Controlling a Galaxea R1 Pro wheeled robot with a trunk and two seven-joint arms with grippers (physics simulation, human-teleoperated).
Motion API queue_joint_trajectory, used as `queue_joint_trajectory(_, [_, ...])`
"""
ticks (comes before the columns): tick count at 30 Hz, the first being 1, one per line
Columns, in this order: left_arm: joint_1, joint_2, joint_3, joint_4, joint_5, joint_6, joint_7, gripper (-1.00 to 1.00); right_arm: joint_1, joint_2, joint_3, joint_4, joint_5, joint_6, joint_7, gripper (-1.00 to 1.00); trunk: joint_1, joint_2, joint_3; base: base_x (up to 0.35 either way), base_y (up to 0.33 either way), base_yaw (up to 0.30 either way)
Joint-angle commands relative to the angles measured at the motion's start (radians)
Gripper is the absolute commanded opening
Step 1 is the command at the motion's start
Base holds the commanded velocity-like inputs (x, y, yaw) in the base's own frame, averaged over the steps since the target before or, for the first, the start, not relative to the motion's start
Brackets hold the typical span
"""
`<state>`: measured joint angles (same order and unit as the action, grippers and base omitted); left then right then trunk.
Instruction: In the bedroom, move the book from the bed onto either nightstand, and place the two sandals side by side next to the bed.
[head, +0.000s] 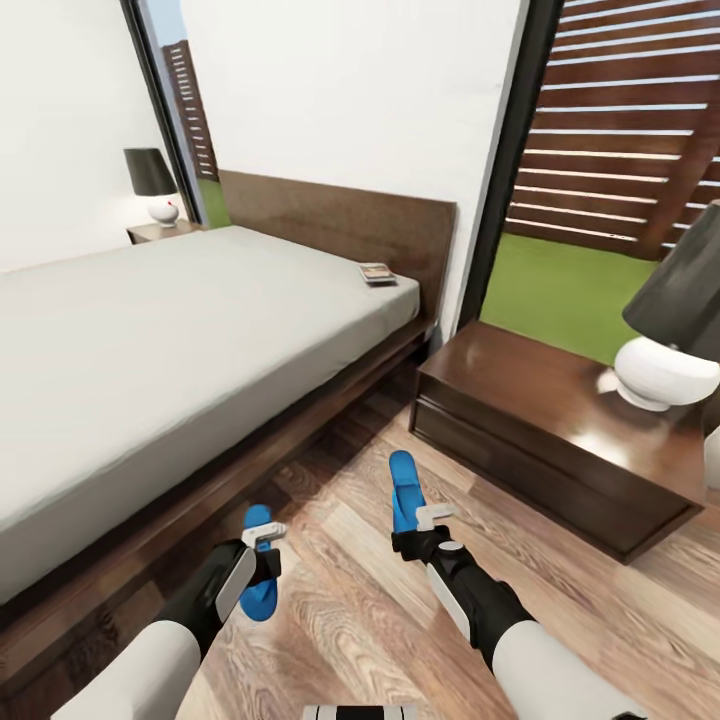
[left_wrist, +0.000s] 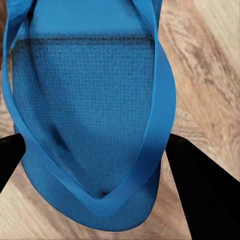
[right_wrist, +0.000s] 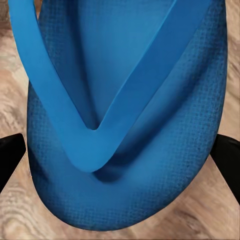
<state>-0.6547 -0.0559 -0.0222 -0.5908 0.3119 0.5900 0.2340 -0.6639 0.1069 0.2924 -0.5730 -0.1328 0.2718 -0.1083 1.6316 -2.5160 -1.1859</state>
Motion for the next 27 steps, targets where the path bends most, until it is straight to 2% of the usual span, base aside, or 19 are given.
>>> queue_joint_trajectory(1, [0.0, 0.0, -0.002, -0.001, 0.01, 0.004, 0.009, -1.0, 0.0, -0.001, 0.007, 0.009, -0.01, 0.005, -0.009, -1.0, 0.0, 0.0, -0.001, 0.025, -0.022, 0.233])
queue_joint_trajectory(6, [0.0, -0.003, -0.001, 0.018, 0.02, -0.011, 0.009, -1.0, 0.0, -0.001, 0.007, 0.033, -0.005, 0.003, -0.011, -1.0, 0.0, 0.0, -0.001, 0.004, -0.004, 0.237])
queue_joint_trajectory(12, [0.0, -0.007, -0.001, 0.123, 0.019, -0.051, 0.008, -1.0, 0.0, 0.0, 0.008, 0.038, -0.008, 0.002, -0.009, -1.0, 0.0, 0.0, -0.001, 0.0, 0.0, 0.234])
queue_joint_trajectory(13, [0.0, -0.007, -0.001, 0.155, 0.02, -0.07, 0.007, -1.0, 0.001, 0.003, 0.008, 0.041, -0.01, 0.002, -0.007, -1.0, 0.0, 0.0, -0.001, 0.0, 0.0, 0.08])
queue_joint_trajectory(14, [0.0, -0.01, -0.001, 0.199, 0.019, -0.125, 0.008, -1.0, 0.005, 0.007, 0.008, 0.073, -0.006, 0.001, -0.006, -1.0, 0.0, 0.0, -0.001, 0.0, 0.0, 0.013])
queue_joint_trajectory(16, [0.0, -0.01, -0.001, 0.207, 0.019, -0.141, 0.008, -1.0, 0.006, 0.008, 0.007, 0.087, -0.008, 0.001, -0.004, -1.0, 0.0, 0.0, -0.001, 0.0, 0.0, 0.006])
queue_joint_trajectory(27, [0.0, -0.012, 0.0, 0.21, 0.025, -0.148, 0.01, -1.0, 0.006, 0.008, 0.008, 0.093, -0.001, 0.006, -0.005, -1.0, 0.0, 0.0, -0.001, 0.0, 0.0, 0.268])
